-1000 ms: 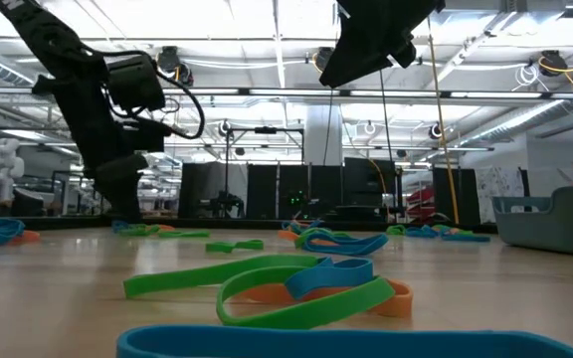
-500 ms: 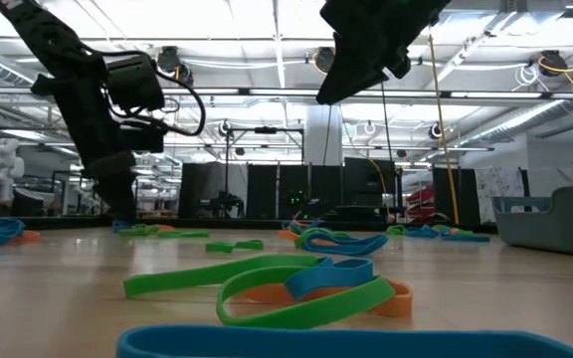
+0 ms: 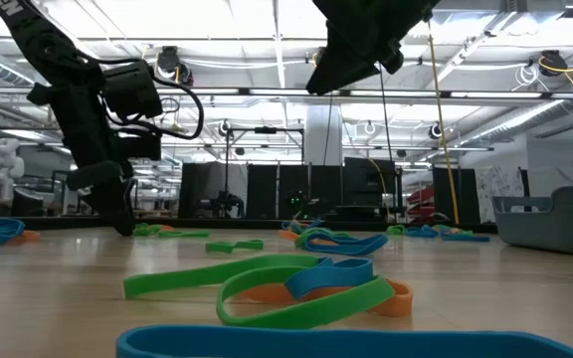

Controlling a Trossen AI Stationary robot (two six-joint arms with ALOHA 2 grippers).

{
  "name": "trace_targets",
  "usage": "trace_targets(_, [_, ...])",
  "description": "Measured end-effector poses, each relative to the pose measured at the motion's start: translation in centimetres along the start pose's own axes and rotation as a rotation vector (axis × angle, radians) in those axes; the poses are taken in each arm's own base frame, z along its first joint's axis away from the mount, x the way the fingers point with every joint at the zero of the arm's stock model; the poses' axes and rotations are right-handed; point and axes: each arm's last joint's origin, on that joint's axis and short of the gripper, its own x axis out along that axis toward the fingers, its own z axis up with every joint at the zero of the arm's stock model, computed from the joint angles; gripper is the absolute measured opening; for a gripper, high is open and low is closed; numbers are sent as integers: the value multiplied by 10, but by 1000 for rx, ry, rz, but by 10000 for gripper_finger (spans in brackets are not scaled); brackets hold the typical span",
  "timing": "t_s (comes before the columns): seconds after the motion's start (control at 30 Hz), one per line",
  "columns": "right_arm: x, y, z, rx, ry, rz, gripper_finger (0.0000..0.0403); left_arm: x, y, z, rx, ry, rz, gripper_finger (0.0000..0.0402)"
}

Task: Sort rubber bands into baskets
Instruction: Put the orange rubber band into the orange bin

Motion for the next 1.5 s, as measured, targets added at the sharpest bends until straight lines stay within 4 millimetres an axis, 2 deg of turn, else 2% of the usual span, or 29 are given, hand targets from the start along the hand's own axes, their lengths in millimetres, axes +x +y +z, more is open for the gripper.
trace_targets(0.27, [0,0,0,-4,2,3,98,2,4,2,-56,-15,11,176])
trace_targets(0.77, [0,1,-1,-5,17,39,98,-8,20,3,-171,-75,-55,175])
trace_targets(1.0, [0,1,-1,-5,21,51,98,-7,28,0,-229,-59,1,175])
trace_targets(1.5, [0,1,0,-9,17,49,98,-7,39,15,-289,-218,57,175])
